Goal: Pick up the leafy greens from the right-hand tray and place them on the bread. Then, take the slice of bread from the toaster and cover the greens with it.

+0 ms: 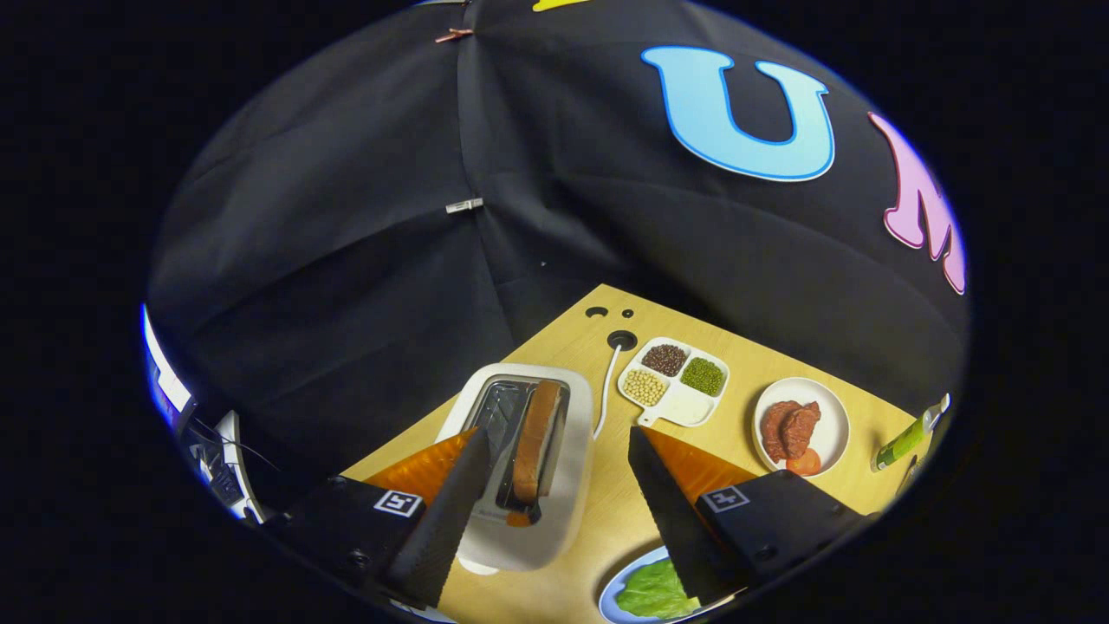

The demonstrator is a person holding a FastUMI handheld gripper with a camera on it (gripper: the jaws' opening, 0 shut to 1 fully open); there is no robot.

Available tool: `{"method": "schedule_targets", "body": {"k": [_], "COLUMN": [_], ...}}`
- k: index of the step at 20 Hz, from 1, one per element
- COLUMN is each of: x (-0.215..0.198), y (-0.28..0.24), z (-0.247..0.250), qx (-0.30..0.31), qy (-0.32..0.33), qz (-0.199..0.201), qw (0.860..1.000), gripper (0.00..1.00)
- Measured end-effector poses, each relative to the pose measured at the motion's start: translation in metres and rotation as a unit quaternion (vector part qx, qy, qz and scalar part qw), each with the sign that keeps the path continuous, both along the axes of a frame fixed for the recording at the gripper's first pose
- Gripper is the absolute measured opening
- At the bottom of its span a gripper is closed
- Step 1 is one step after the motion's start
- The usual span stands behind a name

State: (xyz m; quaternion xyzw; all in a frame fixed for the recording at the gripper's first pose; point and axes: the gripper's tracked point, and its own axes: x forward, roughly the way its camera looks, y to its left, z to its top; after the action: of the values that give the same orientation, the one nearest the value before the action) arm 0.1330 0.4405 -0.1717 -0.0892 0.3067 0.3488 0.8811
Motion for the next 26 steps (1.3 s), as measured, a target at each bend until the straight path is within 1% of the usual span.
{"method": "schedule_targets", "body": {"k": [4, 7, 8, 9, 10, 11, 12, 13, 14, 16, 17, 19, 20, 21, 22, 26], "x": [0.003, 0.003, 0.004, 0.005, 0.011, 0.014, 0.012, 0.014, 0.013, 0.013, 0.008, 0.004, 0.004, 0.003, -0.001, -0.002], "y": [0.022, 0.029, 0.03, 0.029, 0.03, 0.033, 0.034, 0.033, 0.035, 0.034, 0.037, 0.037, 0.036, 0.037, 0.036, 0.029], "z": [-0.017, -0.03, -0.035, -0.038, -0.034, -0.039, -0.039, -0.036, -0.036, -0.038, -0.041, -0.04, -0.041, -0.04, -0.038, -0.013], "qx": [-0.015, -0.028, -0.032, -0.039, -0.037, -0.037, -0.04, -0.041, -0.043, -0.048, -0.045, -0.042, -0.04, -0.04, -0.038, -0.02], "qy": [0.005, 0.013, 0.017, 0.019, 0.007, 0.008, 0.013, 0.007, 0.008, 0.006, 0.017, 0.027, 0.028, 0.032, 0.035, 0.018], "qz": [0.004, 0.004, 0.001, -0.003, -0.006, -0.008, -0.011, -0.013, -0.012, -0.014, -0.01, -0.008, -0.011, -0.009, -0.003, -0.007], "qw": [1.0, 1.0, 0.999, 0.999, 0.999, 0.999, 0.999, 0.999, 0.999, 0.999, 0.999, 0.999, 0.999, 0.999, 0.999, 1.0], "gripper": [1.0, 1.0, 0.98, 0.88, 0.81, 0.69, 0.65, 0.57, 0.55, 0.35, 0.23, 0.18, 0.18, 0.15, 0.15, 0.15]}}
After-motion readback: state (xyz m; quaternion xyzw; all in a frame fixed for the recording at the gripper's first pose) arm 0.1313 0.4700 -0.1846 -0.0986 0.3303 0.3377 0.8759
